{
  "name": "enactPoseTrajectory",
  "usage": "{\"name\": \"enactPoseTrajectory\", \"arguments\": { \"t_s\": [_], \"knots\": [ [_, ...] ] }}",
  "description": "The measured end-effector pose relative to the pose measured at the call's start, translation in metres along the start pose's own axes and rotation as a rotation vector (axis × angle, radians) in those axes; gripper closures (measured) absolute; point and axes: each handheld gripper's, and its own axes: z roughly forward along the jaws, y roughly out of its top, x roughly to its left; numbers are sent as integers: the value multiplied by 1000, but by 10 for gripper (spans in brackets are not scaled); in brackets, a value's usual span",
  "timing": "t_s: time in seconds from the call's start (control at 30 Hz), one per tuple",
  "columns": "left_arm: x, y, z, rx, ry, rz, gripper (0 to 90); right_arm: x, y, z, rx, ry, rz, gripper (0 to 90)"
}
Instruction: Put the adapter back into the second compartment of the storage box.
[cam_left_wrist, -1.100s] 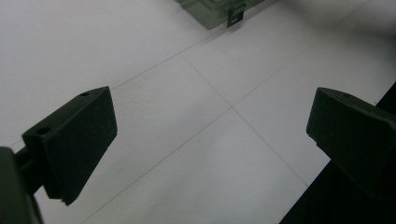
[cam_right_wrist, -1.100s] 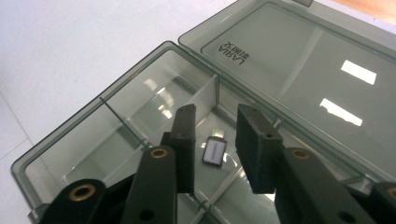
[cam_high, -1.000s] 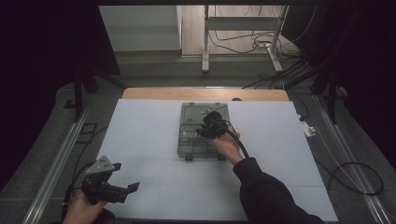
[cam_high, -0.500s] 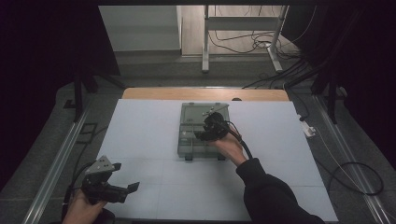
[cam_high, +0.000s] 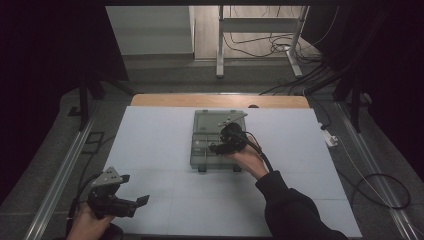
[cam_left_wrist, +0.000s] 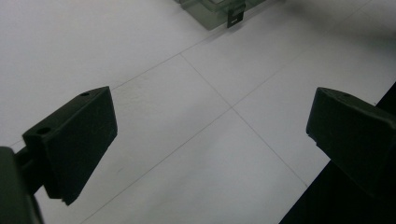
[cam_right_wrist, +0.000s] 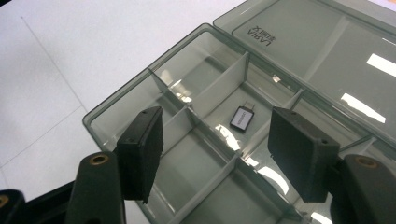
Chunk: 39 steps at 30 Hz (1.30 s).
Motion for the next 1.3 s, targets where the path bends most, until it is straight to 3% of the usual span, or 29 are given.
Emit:
{"name": "enactPoseTrajectory", "arguments": {
  "t_s": [0.37,0.63,1.3],
  "knots": [
    [0,0,0,-1,-3,-3,23,1,-4,-11,26,37,13,305],
    [0,0,0,-1,-3,-5,25,-1,-9,-23,5,45,29,261],
    [0,0,0,-1,-2,-6,25,4,-26,-43,12,76,4,90]
  ]
}}
